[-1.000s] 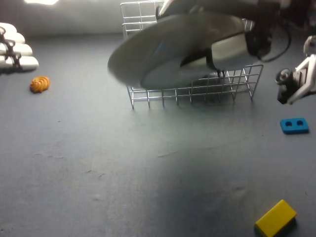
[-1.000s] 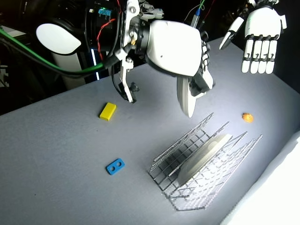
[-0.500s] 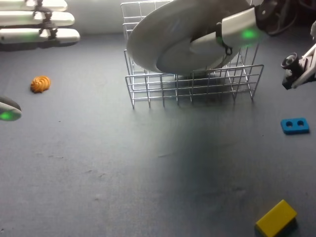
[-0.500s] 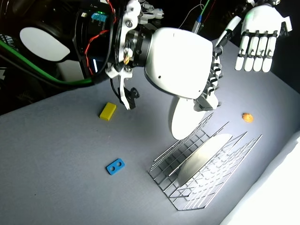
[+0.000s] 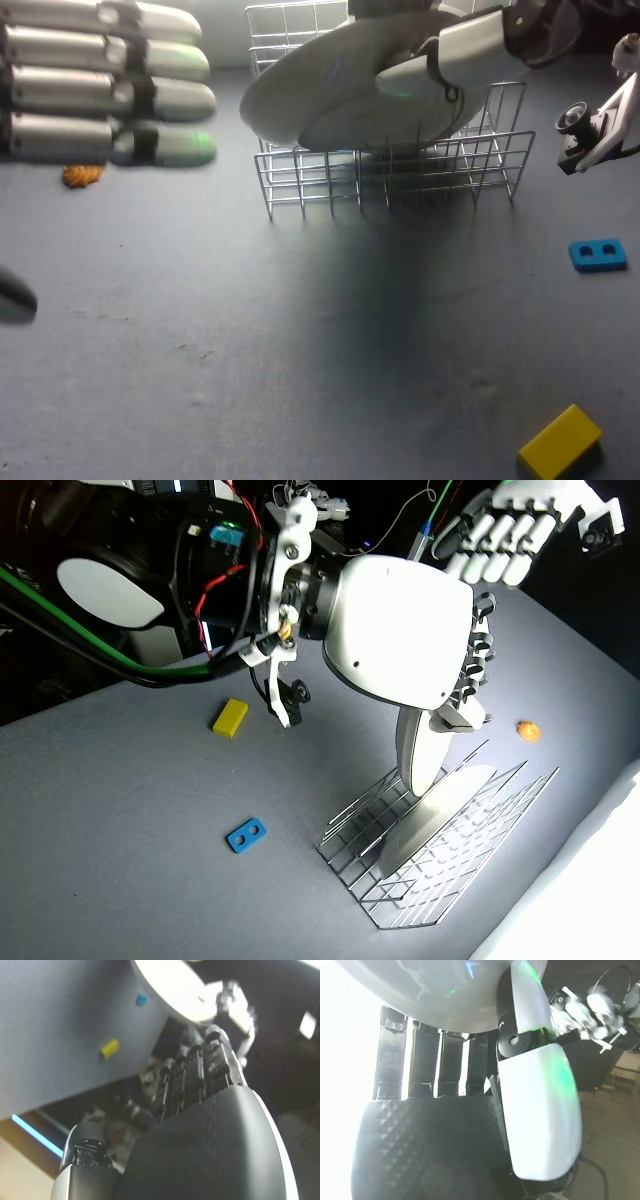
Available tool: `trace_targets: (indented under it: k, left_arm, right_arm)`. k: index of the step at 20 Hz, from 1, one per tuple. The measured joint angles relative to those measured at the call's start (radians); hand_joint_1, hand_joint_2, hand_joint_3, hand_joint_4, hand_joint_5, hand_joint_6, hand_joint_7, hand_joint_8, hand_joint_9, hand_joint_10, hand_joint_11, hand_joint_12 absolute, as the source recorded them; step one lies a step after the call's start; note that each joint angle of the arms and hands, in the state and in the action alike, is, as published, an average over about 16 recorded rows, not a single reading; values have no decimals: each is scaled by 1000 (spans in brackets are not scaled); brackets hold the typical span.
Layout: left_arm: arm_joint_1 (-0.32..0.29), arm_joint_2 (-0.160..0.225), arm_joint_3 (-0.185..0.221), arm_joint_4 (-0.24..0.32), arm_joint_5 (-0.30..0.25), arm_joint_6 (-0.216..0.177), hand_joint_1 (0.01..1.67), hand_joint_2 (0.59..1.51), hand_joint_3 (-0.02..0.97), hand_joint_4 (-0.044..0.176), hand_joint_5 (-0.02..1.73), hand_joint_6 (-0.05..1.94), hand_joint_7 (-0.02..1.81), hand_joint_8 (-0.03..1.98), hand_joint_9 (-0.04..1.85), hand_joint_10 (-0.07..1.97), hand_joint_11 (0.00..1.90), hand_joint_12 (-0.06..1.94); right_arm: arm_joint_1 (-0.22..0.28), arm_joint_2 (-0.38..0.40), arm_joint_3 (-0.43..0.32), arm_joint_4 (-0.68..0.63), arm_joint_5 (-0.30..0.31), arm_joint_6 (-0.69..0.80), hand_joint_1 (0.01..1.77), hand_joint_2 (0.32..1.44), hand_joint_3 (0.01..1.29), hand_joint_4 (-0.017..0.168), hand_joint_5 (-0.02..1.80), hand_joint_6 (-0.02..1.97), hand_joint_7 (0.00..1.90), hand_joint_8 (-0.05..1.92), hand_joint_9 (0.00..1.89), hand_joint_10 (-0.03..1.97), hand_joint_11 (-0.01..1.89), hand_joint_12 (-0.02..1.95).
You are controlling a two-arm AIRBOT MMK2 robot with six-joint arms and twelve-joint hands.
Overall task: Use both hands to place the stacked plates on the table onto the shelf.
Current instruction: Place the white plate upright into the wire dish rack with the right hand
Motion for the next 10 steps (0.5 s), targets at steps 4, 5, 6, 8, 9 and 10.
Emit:
trace_targets:
  k: [4,5,6,8,9,10]
  left_arm:
    - [-9,-7,-5,47,-100,-8,13,1165,1,0,39,7,26,-3,21,-56,15,5]
    - [-10,-8,-6,53,-120,-9,13,1164,1,0,38,7,25,-3,21,-56,15,5]
    - [-10,-9,-7,58,-138,-9,13,1164,1,0,37,7,25,-2,21,-56,15,5]
    - [-10,-11,-11,67,-166,-10,13,1164,2,0,35,7,25,-3,20,-56,15,5]
    - [-9,-12,-12,71,-179,-10,13,1164,3,0,35,7,24,-3,20,-56,15,5]
    - [-7,-13,-14,75,-191,-11,13,1164,4,0,35,7,24,-3,20,-56,15,5]
  right_arm:
    - [-9,-17,26,33,6,-14,1205,1048,10,-4,860,1074,995,1021,1178,45,738,1039]
    - [-13,-22,33,42,7,-18,1204,1048,11,-5,858,1073,997,1021,1178,45,737,1037]
    - [-16,-26,39,51,7,-22,1203,1048,11,-6,856,1072,1000,1017,1179,45,739,1032]
    - [-23,-36,54,68,8,-29,1202,1049,11,-8,854,1067,1007,1009,1180,45,745,1023]
    - [-27,-41,62,76,9,-33,1201,1049,11,-9,853,1063,1008,1008,1181,45,747,1021]
    - [-31,-45,69,85,9,-37,1200,1049,11,-9,852,1059,1008,1008,1181,45,748,1020]
